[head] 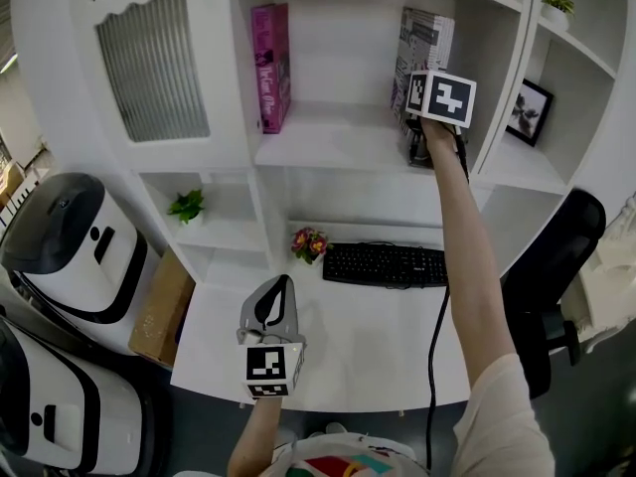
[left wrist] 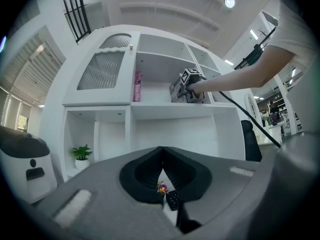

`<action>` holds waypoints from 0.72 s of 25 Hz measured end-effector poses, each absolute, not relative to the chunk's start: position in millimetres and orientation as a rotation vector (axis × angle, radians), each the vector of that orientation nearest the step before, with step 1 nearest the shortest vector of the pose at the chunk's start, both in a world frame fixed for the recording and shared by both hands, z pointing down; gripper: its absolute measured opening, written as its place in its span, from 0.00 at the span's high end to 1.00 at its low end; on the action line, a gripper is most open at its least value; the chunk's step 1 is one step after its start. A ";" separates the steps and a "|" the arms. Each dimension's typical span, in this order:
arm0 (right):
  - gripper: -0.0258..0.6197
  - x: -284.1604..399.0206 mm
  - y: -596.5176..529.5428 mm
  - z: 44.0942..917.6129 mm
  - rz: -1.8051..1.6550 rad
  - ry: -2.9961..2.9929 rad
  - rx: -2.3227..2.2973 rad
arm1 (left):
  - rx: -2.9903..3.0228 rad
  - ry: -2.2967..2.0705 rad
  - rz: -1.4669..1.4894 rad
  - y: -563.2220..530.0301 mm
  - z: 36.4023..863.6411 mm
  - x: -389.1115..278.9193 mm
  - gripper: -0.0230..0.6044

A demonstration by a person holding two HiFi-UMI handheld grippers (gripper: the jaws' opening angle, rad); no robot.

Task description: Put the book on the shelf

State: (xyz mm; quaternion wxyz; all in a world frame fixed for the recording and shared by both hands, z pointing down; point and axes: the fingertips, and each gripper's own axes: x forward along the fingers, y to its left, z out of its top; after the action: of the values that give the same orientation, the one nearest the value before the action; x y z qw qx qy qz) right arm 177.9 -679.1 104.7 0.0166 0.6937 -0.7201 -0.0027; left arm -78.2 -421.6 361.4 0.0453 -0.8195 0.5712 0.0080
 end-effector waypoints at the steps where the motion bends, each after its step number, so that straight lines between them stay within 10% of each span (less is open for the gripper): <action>1: 0.72 177.4 -679.4 103.5 -0.012 -2.239 2.157 | -2.499 1.746 0.027 -422.6 359.7 -79.1 0.96; 18: 0.60 174.3 -643.9 78.3 -0.119 -2.304 2.147 | -2.431 1.689 0.082 -408.1 320.7 -72.2 0.96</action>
State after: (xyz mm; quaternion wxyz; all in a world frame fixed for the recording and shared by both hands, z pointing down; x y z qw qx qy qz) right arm 174.3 -643.9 78.3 -0.0049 0.6812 -0.7311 -0.0376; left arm -72.2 -408.1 320.7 0.0900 -0.8177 0.5679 0.0277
